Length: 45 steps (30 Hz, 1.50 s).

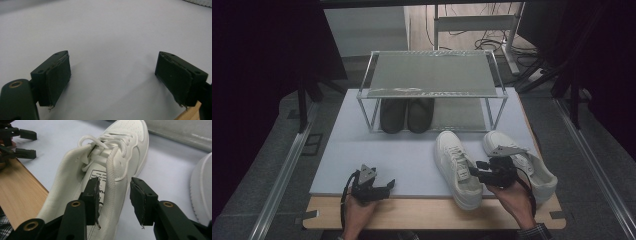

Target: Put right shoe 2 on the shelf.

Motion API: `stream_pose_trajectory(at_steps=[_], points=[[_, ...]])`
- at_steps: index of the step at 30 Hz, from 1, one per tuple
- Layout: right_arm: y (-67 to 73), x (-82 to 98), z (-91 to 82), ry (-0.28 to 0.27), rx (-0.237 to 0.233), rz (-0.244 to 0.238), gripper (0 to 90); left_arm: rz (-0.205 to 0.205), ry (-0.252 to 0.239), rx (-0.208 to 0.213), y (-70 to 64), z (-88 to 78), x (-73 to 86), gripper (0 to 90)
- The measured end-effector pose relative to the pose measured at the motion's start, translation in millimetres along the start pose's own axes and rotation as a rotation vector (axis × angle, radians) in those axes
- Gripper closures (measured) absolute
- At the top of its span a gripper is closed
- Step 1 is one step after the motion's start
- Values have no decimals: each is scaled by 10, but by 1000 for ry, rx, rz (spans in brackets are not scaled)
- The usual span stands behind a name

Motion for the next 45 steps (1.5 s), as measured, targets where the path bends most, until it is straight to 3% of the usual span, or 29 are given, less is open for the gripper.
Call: stream_pose_trajectory(at_steps=[9,18,24,45], points=[[-12,17,111,8,-11,14,675,0,0,0,0,0,0,129],[-20,17,103,15,-43,92,792,0,0,0,0,0,0,128],[-39,18,92,-8,-68,158,810,0,0,0,0,0,0,128],[-38,-146,6,-88,-191,311,824,0,0,0,0,0,0,129]])
Point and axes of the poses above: each handheld gripper's, and its own axes: z roughly forward along the jaws, x roughly out of its underside, y roughly to its left, the point moved 10 cm from there along z, roughly forward along the jaws, and after that the axes turned 15 degrees about -z, right-handed, at the moved point
